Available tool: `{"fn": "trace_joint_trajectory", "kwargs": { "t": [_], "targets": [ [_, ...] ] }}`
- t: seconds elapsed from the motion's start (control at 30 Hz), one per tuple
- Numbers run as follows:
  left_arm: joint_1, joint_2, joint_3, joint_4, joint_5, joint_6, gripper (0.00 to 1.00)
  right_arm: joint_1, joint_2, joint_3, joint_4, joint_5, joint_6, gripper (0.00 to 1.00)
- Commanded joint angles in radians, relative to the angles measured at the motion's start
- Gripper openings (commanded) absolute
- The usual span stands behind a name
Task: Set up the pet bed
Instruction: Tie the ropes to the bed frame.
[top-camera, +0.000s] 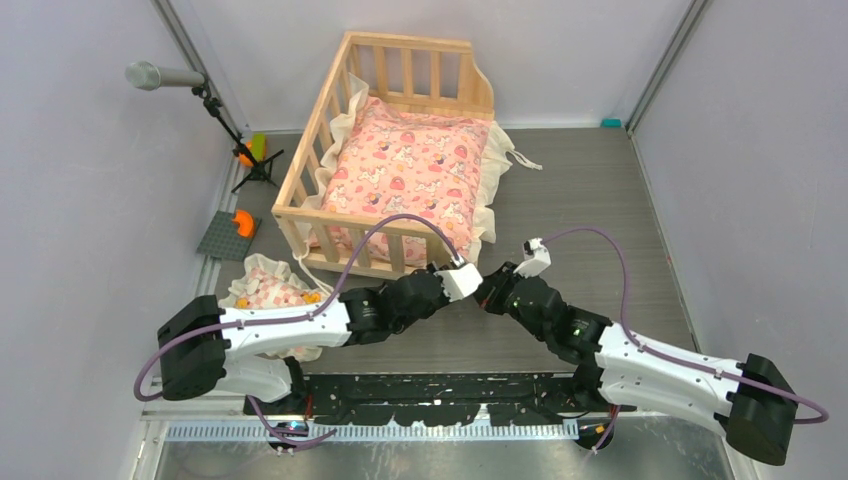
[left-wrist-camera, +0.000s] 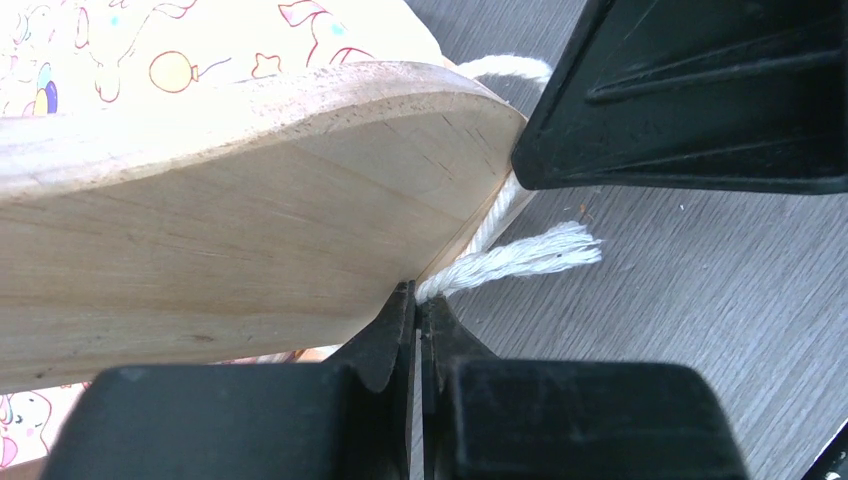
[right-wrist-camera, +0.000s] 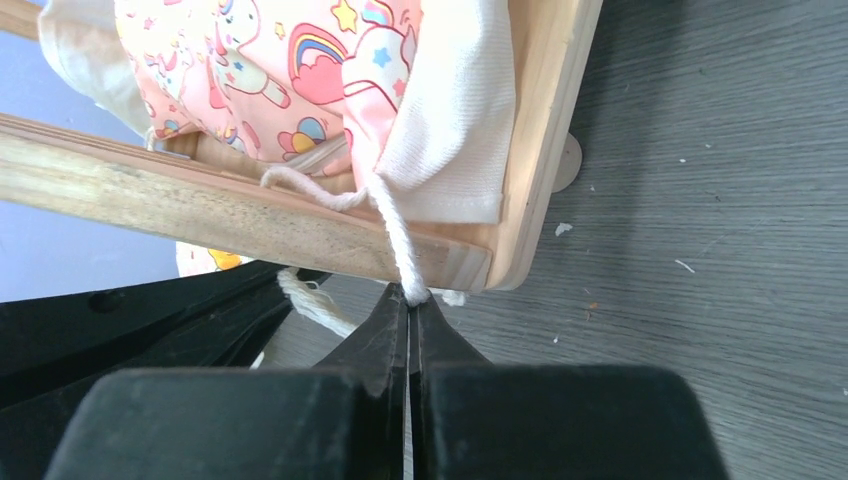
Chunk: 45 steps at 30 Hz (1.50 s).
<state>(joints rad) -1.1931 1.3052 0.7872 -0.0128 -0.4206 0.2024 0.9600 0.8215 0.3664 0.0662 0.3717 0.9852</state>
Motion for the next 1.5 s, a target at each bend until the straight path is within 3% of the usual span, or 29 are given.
{"fn": "trace_joint_trajectory", "kwargs": {
  "t": [0.0, 0.83, 1.47],
  "targets": [
    [-0.001, -0.005, 0.035, 0.016, -0.065, -0.06, 0.0, -0.007, -0.058, -0.002, 0.011, 0.042, -0.026, 0.0],
    [-0.008, -0.029, 0.067, -0.033, -0.153, -0.237, 0.0, -0.008, -0.054, -0.028, -0.005, -0.093, -0.074, 0.0],
    [-0.023, 0.047, 0.133, -0.1, -0.188, -0.268, 0.0, -0.008, -0.096, -0.047, 0.043, -0.234, -0.102, 0.0]
  ]
}}
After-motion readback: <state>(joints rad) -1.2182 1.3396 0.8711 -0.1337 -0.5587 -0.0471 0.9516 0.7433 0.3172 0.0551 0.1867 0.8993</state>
